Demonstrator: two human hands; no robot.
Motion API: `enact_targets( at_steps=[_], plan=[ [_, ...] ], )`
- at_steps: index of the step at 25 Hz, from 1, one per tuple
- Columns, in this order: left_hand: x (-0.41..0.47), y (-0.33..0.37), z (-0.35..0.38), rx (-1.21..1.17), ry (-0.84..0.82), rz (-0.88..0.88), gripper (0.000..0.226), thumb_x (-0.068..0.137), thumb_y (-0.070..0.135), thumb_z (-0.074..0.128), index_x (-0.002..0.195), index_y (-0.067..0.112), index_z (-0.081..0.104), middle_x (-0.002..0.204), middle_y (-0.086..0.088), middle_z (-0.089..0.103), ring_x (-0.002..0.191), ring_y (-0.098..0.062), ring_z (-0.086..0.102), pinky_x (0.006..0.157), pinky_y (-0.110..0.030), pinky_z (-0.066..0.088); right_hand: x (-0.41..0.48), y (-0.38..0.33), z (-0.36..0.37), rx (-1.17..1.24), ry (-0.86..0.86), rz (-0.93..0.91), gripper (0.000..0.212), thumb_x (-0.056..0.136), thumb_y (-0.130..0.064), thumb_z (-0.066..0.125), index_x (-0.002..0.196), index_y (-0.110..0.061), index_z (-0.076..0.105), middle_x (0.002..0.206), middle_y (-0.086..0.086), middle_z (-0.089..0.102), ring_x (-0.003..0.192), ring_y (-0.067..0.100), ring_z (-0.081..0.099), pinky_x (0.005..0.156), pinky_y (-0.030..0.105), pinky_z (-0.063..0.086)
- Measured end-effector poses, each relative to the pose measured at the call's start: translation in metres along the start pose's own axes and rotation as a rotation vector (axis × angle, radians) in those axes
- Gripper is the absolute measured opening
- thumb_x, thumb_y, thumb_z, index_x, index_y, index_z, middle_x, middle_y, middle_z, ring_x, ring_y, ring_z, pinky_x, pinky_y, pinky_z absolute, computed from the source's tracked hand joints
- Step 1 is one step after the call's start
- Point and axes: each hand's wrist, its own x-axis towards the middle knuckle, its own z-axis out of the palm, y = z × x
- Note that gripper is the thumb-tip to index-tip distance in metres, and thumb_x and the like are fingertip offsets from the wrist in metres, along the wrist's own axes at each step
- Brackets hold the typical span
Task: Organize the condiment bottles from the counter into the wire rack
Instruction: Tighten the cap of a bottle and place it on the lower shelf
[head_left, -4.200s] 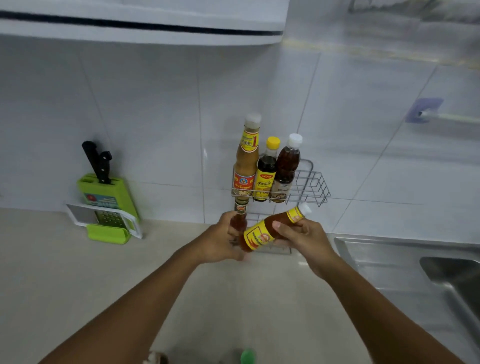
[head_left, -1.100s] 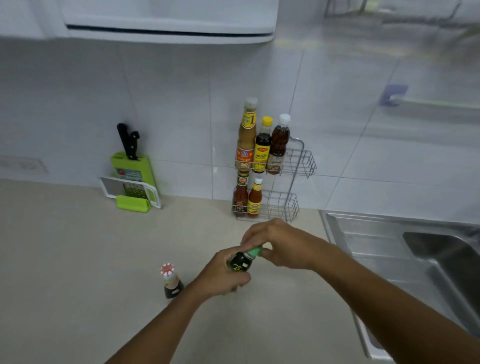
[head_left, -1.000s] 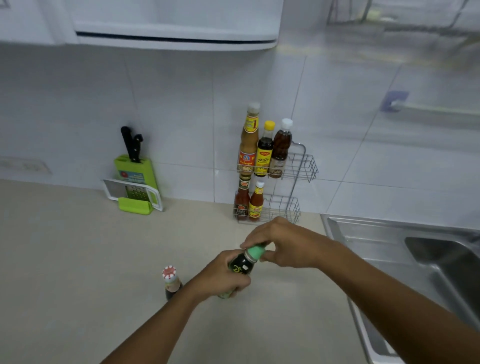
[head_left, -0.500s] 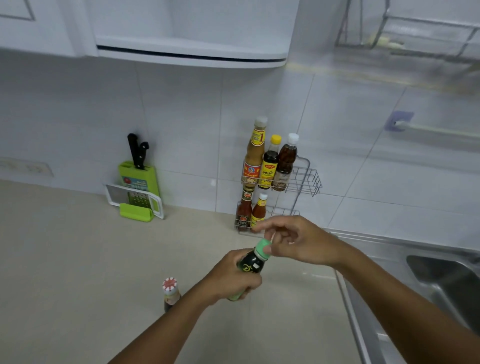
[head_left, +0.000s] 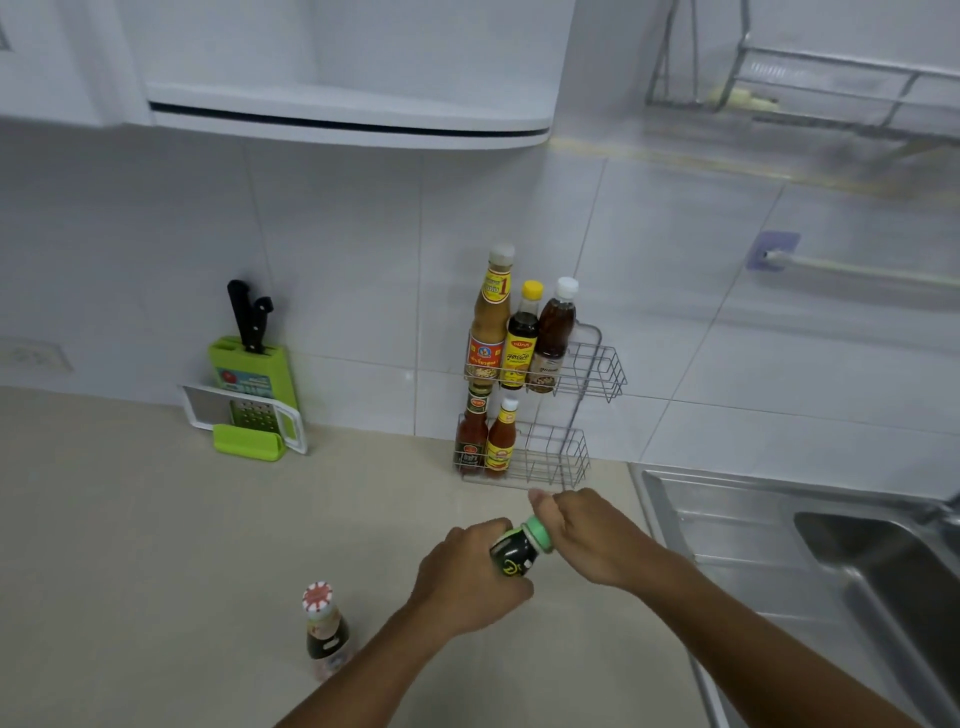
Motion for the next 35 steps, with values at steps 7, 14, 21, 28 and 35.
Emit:
enact_targets(
  at_steps=[7, 14, 21, 28, 35],
  plan=[
    [0.011, 0.002, 0.006, -0.129, -0.074, -0.033, 0.027, 0.060, 0.035, 0.071, 0.084, 0.028, 0.061, 0.075, 0.004, 0.067, 0.063, -0.017, 0.062, 0.055, -0.029, 0.048, 0.010, 0.002, 0.013, -0.067, 0.140, 0.099, 0.046, 0.100, -0.029, 0.035, 0.054, -0.020, 0.036, 0.057, 0.001, 0.040, 0.058, 0.018, 0.039, 0.051, 0.031, 0.029],
    [0.053, 0.013, 0.005, 0.078, 0.101, 0.090, 0.038, 0.060, 0.050, 0.068, 0.090, 0.036, 0.049, 0.080, 0.013, 0.066, 0.071, -0.011, 0.064, 0.057, -0.029, 0.051, 0.030, 0.032, 0.019, 0.626, 0.230, 0.216, 0.041, 0.097, -0.046, 0.048, 0.067, -0.017, 0.052, 0.056, -0.002, 0.051, 0.048, 0.005, 0.045, 0.050, 0.026, 0.035],
    [0.143, 0.007, -0.025, -0.174, -0.227, -0.036, 0.085, 0.051, 0.039, 0.085, 0.116, 0.038, 0.030, 0.108, 0.007, 0.057, 0.092, -0.010, 0.063, 0.066, -0.028, 0.058, 0.078, 0.079, 0.007, 1.055, 0.233, 0.157, 0.040, 0.082, -0.047, 0.081, 0.094, -0.010, 0.077, 0.074, 0.009, 0.073, 0.063, 0.021, 0.066, 0.055, 0.027, 0.054],
    [0.218, -0.072, -0.050, -0.252, -0.091, -0.369, 0.070, 0.091, 0.006, 0.056, 0.152, 0.012, 0.023, 0.148, -0.014, 0.044, 0.129, -0.030, 0.049, 0.092, -0.034, 0.049, 0.161, 0.136, 0.028, 0.594, 0.584, 0.476, 0.022, 0.080, -0.032, 0.086, 0.091, -0.017, 0.075, 0.083, 0.006, 0.077, 0.074, 0.025, 0.072, 0.066, 0.023, 0.055],
    [0.251, -0.084, -0.037, -0.243, -0.100, -0.293, 0.044, 0.090, 0.003, 0.051, 0.131, 0.020, 0.053, 0.137, -0.011, 0.059, 0.113, -0.023, 0.056, 0.097, -0.033, 0.045, 0.206, 0.163, 0.056, 0.423, 0.420, 0.430, 0.028, 0.074, -0.029, 0.089, 0.079, -0.037, 0.063, 0.077, -0.021, 0.061, 0.072, -0.007, 0.056, 0.053, 0.007, 0.037]
  ],
)
